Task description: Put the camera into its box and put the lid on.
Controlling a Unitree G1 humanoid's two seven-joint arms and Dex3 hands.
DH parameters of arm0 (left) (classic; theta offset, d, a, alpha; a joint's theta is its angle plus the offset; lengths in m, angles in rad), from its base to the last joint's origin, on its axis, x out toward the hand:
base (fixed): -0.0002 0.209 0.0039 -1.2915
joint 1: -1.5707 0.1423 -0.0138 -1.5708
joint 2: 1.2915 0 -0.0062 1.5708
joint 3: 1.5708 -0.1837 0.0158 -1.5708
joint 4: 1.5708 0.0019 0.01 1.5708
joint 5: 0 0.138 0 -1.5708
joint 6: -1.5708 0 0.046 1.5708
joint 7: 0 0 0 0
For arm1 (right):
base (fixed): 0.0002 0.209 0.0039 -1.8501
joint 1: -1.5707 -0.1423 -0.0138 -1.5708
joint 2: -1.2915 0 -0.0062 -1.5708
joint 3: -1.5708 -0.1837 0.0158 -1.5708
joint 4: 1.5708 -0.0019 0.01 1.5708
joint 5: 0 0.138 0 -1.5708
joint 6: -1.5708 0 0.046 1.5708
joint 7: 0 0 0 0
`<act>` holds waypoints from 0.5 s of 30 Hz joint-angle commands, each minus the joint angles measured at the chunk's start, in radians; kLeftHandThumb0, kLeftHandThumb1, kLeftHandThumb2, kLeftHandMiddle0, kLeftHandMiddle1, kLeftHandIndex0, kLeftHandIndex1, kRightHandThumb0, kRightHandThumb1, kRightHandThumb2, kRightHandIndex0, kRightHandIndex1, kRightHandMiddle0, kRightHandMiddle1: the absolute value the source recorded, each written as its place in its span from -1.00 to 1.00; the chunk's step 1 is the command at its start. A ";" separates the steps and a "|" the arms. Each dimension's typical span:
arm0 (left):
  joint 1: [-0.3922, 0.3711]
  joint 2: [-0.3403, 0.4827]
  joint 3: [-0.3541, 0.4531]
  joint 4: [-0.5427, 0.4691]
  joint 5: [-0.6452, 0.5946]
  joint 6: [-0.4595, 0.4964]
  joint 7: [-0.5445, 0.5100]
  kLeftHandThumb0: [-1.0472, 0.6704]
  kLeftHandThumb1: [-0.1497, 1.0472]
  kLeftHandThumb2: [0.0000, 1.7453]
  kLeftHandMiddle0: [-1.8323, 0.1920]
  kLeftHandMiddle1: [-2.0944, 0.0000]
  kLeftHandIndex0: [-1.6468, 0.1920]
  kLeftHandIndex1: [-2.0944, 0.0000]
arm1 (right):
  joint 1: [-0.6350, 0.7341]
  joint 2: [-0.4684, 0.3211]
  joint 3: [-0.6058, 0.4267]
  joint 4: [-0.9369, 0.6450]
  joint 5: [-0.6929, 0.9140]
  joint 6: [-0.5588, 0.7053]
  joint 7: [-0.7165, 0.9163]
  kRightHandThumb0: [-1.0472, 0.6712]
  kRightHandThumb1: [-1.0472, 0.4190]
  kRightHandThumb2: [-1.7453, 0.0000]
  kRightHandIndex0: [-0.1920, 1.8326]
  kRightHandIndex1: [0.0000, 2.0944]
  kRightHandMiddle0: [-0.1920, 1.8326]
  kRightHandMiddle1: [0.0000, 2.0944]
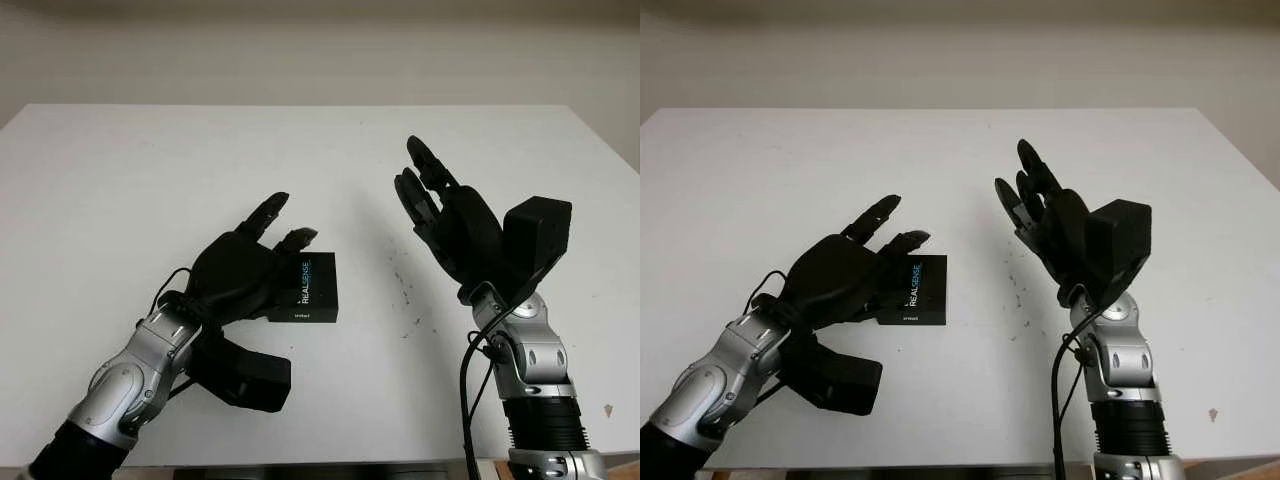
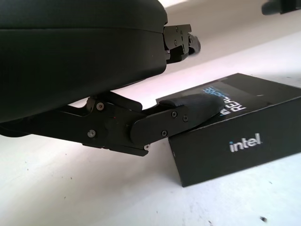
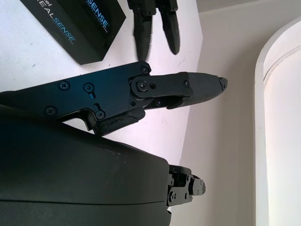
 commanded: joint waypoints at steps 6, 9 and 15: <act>0.023 -0.041 0.029 0.031 -0.142 -0.014 0.031 -0.58 1.00 -0.43 1.00 1.00 0.99 0.97 | 0.005 0.003 0.005 -0.023 -0.006 -0.014 -0.003 -0.55 -1.00 0.65 -0.87 -0.95 -0.83 -0.95; 0.049 -0.098 0.114 0.031 -0.404 -0.054 0.031 -0.57 1.00 -0.48 1.00 1.00 0.99 0.98 | 0.008 0.007 0.005 -0.028 -0.003 -0.013 -0.006 -0.54 -1.00 0.64 -0.87 -0.95 -0.83 -0.95; 0.095 -0.257 0.329 -0.015 -0.962 -0.085 0.023 -0.59 1.00 -0.43 1.00 1.00 1.00 1.00 | 0.009 0.013 -0.001 -0.041 0.010 -0.014 -0.004 -0.55 -1.00 0.64 -0.88 -0.95 -0.85 -0.96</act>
